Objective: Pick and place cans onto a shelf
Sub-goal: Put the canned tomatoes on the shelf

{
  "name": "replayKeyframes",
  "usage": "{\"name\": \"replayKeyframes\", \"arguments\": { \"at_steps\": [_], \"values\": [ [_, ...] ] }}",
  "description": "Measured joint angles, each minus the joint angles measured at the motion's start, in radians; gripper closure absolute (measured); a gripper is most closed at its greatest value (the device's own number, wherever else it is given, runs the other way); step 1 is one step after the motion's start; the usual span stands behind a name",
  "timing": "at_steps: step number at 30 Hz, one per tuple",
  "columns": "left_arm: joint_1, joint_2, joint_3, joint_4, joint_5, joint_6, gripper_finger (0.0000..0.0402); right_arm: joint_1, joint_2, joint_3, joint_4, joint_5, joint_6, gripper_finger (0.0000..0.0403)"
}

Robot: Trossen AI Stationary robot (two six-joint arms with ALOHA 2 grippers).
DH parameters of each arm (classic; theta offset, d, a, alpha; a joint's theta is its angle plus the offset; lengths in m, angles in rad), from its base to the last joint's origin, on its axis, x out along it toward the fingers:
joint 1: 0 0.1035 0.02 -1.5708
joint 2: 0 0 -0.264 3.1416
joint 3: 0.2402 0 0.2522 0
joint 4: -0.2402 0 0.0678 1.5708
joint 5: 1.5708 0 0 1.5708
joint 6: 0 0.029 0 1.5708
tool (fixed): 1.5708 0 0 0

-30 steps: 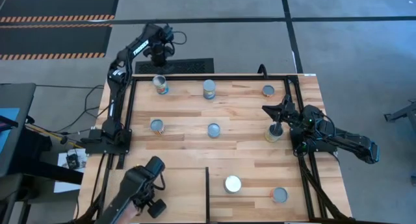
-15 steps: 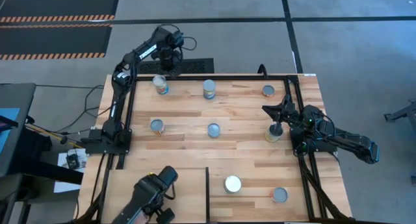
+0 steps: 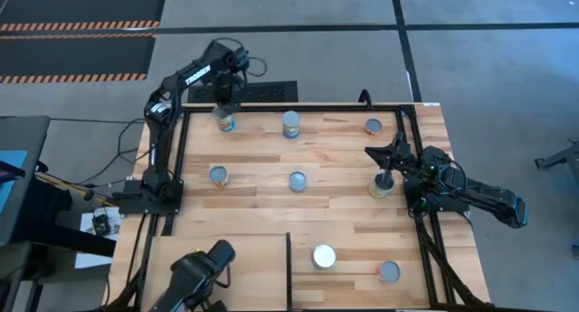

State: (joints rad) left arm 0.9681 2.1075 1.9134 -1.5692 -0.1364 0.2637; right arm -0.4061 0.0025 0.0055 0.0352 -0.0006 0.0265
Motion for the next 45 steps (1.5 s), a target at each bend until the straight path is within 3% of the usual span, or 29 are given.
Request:
{"name": "replayKeyframes", "arguments": {
  "at_steps": [3,8,13,17,26,34,41,45],
  "values": [
    [0.012,-0.039,-0.113,-0.009,-0.026,0.026,0.0401,0.000,0.000,0.000,0.000,0.000,0.000,0.0354],
    [0.014,-0.099,-0.168,-0.005,-0.019,0.056,0.0401,0.000,0.000,0.000,0.000,0.000,0.000,0.0354],
    [-0.008,-0.100,-0.169,-0.002,-0.010,0.073,0.0401,0.000,0.000,0.000,-0.001,0.000,0.000,0.0354],
    [-0.013,-0.098,-0.169,-0.002,-0.073,0.089,0.0401,0.000,0.000,0.000,-0.001,0.000,0.000,0.0354],
    [-0.015,-0.094,-0.185,-0.002,-0.036,0.091,0.0401,0.000,0.000,0.000,-0.003,0.000,0.000,0.0354],
    [-0.046,-0.094,-0.186,-0.001,-0.138,0.099,0.0401,0.000,0.000,0.000,-0.003,0.001,0.000,0.0354],
    [-0.048,-0.093,-0.202,-0.002,-0.130,0.084,0.0401,0.000,0.000,0.000,-0.004,0.001,0.000,0.0354],
    [-0.073,-0.100,-0.206,0.000,-0.064,0.089,0.0401,0.000,0.000,0.000,-0.004,0.001,0.000,0.0354]
  ]
}}
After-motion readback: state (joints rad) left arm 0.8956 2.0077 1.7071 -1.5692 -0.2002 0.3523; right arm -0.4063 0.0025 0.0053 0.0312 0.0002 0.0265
